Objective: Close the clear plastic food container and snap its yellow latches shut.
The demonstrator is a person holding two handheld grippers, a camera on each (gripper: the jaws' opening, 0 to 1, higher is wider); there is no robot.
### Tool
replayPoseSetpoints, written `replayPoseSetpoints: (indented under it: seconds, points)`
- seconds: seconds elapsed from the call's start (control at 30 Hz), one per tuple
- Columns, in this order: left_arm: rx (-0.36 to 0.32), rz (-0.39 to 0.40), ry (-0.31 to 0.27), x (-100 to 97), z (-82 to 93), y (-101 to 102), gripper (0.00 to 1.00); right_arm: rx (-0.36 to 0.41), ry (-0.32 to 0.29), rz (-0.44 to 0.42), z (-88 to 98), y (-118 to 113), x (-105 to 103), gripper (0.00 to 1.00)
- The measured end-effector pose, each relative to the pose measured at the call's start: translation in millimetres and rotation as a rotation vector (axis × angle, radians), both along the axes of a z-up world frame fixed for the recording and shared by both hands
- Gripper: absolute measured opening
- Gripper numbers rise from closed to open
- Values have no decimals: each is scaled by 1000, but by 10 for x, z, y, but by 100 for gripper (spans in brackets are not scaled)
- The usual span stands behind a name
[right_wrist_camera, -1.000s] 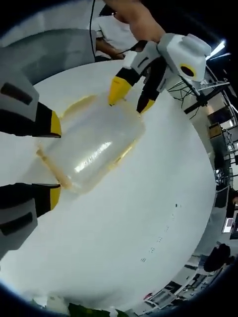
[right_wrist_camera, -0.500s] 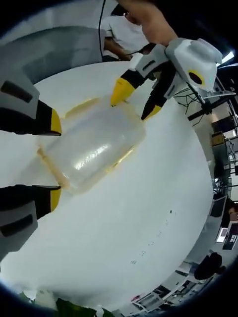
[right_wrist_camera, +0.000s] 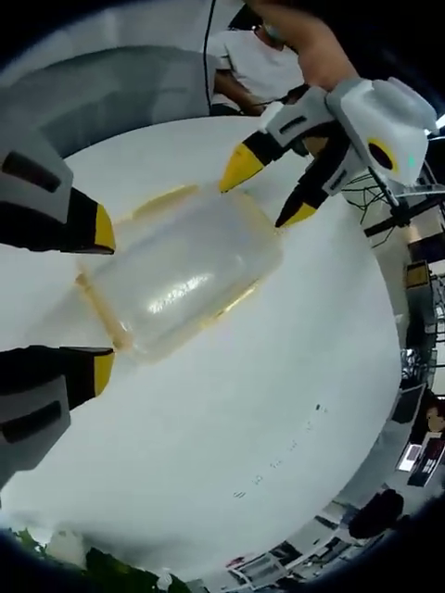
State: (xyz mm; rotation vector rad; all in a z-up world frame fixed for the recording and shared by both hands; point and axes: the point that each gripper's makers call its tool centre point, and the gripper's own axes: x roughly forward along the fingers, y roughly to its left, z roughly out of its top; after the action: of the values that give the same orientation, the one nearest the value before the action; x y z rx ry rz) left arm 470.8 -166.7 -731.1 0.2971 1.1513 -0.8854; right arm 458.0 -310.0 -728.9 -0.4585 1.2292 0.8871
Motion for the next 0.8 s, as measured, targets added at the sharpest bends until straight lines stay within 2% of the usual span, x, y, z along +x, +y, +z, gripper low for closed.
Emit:
replayPoseSetpoints:
  seconds: [0.27,0.4,0.8]
  points:
    - [22,-76,2,-15,17,-9,44,-27,3,72,3,14,-22,37]
    - [42,-123,6,-29,11,-1,44,-53,11,138,1,5,-60,37]
    - [69,-272,-7,-82,29,-6,45,-86,26,224,-8,-46,-98,36]
